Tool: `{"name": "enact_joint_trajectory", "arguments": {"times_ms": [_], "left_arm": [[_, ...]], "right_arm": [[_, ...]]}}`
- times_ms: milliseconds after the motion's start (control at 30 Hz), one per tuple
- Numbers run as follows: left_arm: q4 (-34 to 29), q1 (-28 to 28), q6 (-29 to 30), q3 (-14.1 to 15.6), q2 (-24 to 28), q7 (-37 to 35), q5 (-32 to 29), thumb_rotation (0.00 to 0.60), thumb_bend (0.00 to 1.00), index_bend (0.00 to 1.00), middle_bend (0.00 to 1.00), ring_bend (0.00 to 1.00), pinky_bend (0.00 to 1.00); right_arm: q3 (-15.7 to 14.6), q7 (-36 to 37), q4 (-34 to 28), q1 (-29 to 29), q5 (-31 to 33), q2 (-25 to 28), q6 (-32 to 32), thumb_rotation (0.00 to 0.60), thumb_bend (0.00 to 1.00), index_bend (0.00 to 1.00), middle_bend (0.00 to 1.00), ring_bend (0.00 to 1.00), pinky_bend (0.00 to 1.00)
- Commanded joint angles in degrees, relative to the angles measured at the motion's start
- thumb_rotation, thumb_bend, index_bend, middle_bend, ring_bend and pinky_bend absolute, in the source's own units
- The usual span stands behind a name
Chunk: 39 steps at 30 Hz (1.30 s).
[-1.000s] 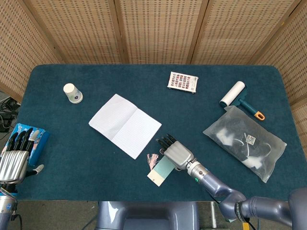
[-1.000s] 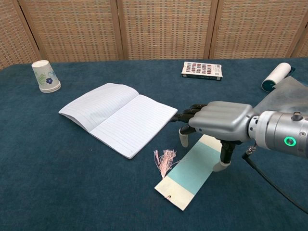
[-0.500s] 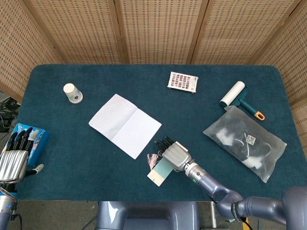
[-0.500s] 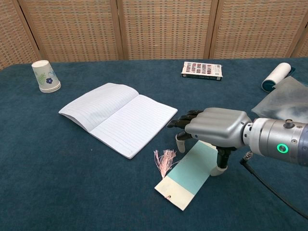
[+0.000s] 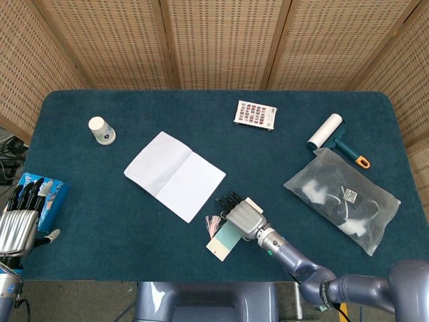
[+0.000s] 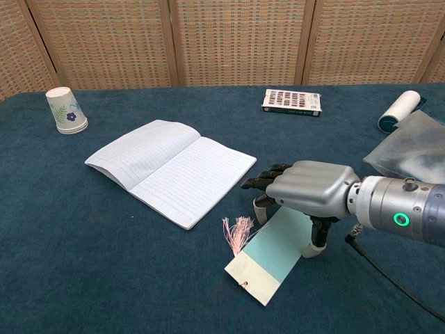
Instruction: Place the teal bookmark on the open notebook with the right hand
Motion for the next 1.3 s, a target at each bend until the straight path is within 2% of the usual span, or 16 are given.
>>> {"name": "enact_joint_trajectory", "arguments": {"times_ms": [33,700,1300], "left_arm": [[0.0,0.0,0.0,0.0,0.0,0.0,0.0,0.600,0.00,0.00,0.00,0.00,0.00],[0.1,-0.1,0.2,0.1,0.1,-0.4,0.1,0.600,0.00,0.00,0.00,0.00,0.00],[0.1,-0.1,0.4,0.0,0.2,-0.8,0.1,0.600,0.00,0.00,0.00,0.00,0.00]], "right_arm": [[-0.1,-0.3,0.1,0.1,0.3,0.0,0.2,0.600,0.18,0.37,0.02,0.00,0.00],[-1.1,-5.0,-1.8,0.7,4.9,1.4,1.3,0.600,0.18,0.34,0.00,0.00,0.00],[-1.8,-4.7,-1.2,1.4,5.7,0.1,1.2,0.600,0.18,0.35,0.00,0.00,0.00]]}}
